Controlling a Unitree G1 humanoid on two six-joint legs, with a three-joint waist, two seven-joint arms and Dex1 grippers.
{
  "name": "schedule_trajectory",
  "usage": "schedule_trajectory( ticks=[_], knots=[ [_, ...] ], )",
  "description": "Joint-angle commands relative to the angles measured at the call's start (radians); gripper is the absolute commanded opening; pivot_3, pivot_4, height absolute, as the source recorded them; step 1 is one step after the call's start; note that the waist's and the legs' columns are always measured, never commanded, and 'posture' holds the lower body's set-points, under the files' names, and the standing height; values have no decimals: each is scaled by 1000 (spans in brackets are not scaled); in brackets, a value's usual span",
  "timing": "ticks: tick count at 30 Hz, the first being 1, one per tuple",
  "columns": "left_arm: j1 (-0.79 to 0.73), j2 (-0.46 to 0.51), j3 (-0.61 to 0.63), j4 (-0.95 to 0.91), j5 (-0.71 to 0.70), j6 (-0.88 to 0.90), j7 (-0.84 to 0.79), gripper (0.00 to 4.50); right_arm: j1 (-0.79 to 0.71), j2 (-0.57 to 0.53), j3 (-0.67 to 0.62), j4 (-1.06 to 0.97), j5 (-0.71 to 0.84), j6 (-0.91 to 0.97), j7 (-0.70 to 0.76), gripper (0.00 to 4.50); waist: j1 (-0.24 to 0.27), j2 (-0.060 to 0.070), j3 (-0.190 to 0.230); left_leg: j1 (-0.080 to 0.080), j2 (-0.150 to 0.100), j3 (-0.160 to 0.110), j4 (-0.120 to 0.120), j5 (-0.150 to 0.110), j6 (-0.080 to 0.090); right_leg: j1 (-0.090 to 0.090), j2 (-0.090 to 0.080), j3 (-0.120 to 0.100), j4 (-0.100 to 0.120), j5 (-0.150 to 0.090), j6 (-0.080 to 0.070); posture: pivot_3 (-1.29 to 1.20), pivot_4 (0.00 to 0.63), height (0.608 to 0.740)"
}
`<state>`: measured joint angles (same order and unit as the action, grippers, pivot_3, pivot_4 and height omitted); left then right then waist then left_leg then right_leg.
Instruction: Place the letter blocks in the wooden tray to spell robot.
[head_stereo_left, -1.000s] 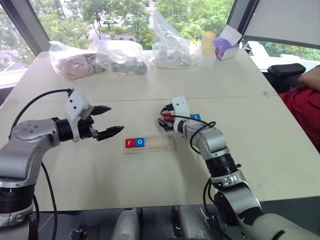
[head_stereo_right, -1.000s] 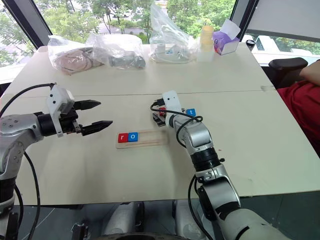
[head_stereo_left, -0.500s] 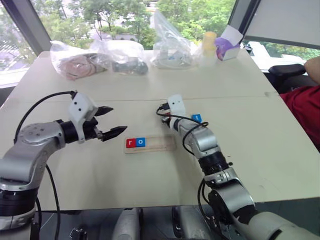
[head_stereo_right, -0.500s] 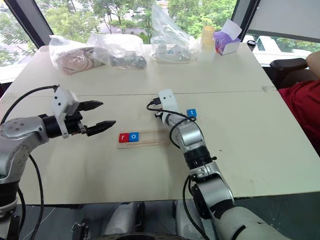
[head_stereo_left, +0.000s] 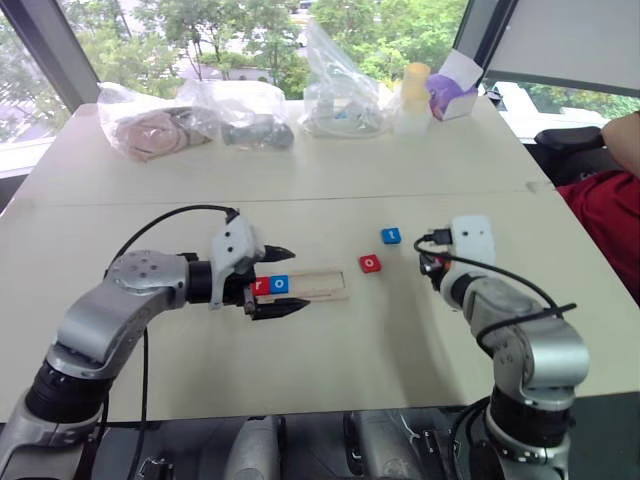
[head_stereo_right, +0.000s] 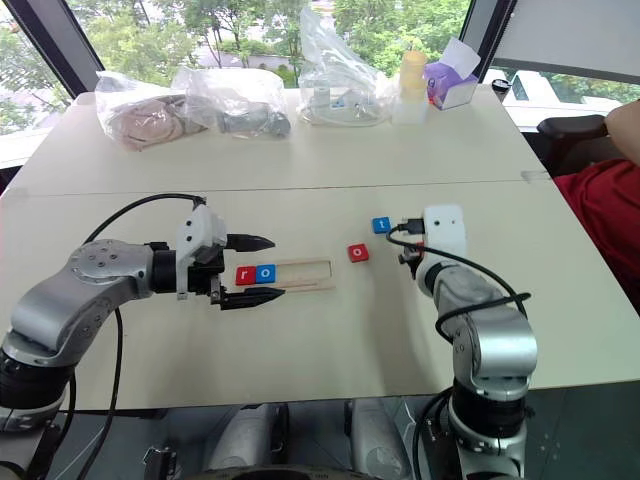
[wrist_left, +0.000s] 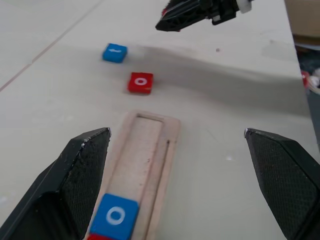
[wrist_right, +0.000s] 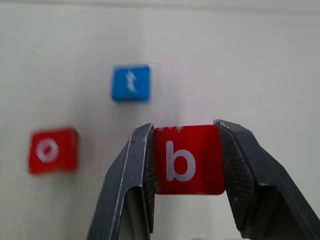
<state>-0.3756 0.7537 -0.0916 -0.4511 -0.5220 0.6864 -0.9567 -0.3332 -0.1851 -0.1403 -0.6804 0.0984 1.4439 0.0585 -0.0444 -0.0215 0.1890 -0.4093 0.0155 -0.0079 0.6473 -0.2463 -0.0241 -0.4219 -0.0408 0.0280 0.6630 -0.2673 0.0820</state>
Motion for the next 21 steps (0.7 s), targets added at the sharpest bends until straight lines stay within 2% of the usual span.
schedule_trajectory(
  ticks=[1, 5, 9, 15, 18, 19, 21],
  knots=[
    [-47, -13, -35, 26, 41, -51, -12, 4500, 24, 49, 27, -38, -8, 20, -31, 1249, -1, 0, 0, 0, 0, 0, 0, 0, 0, 0, 0, 0, 0, 0, 0, 0, 150, 740],
    [-70, -34, -65, 67, 69, -79, -18, 4500, 37, 124, 24, 15, -28, -6, -76, 1249, 0, 0, 0, 0, 0, 0, 0, 0, 0, 0, 1, 1, 0, 0, 0, 0, 150, 740],
    [-69, -28, -85, 89, 107, -109, -28, 4500, 52, 141, 41, 47, -65, -38, -122, 1249, 3, 0, 0, -1, -1, 1, 0, 0, 0, 0, -1, 1, 0, 0, 0, 0, 150, 740],
    [-61, -25, -70, 80, 105, -103, -32, 4500, 53, 144, 30, 28, -69, -41, -123, 4279, 1, 0, 0, -1, -1, 0, 0, 0, 0, 0, -1, 1, 0, 0, 1, 0, 150, 740],
    [-53, 5, -35, 85, 94, -99, -46, 4500, -23, 137, -72, 11, -31, -87, -78, 4406, -2, 0, 0, -1, 0, 1, 0, 0, 0, -1, -1, 1, 0, 0, 1, 0, 150, 740],
    [-53, 14, -21, 90, 86, -95, -51, 4500, -37, 108, -89, 12, -10, -105, -41, 4406, -2, 1, 0, -1, 0, 1, 0, 0, 0, -1, 0, 1, 0, 0, 1, 0, 150, 740],
    [-54, 33, 14, 100, 51, -79, -74, 4500, -34, -17, -77, 32, 76, -172, 130, 4406, 1, 1, 0, -1, 0, 1, 0, 0, 0, -1, 0, 1, 0, 0, 1, 0, 150, 740]
  ],
)
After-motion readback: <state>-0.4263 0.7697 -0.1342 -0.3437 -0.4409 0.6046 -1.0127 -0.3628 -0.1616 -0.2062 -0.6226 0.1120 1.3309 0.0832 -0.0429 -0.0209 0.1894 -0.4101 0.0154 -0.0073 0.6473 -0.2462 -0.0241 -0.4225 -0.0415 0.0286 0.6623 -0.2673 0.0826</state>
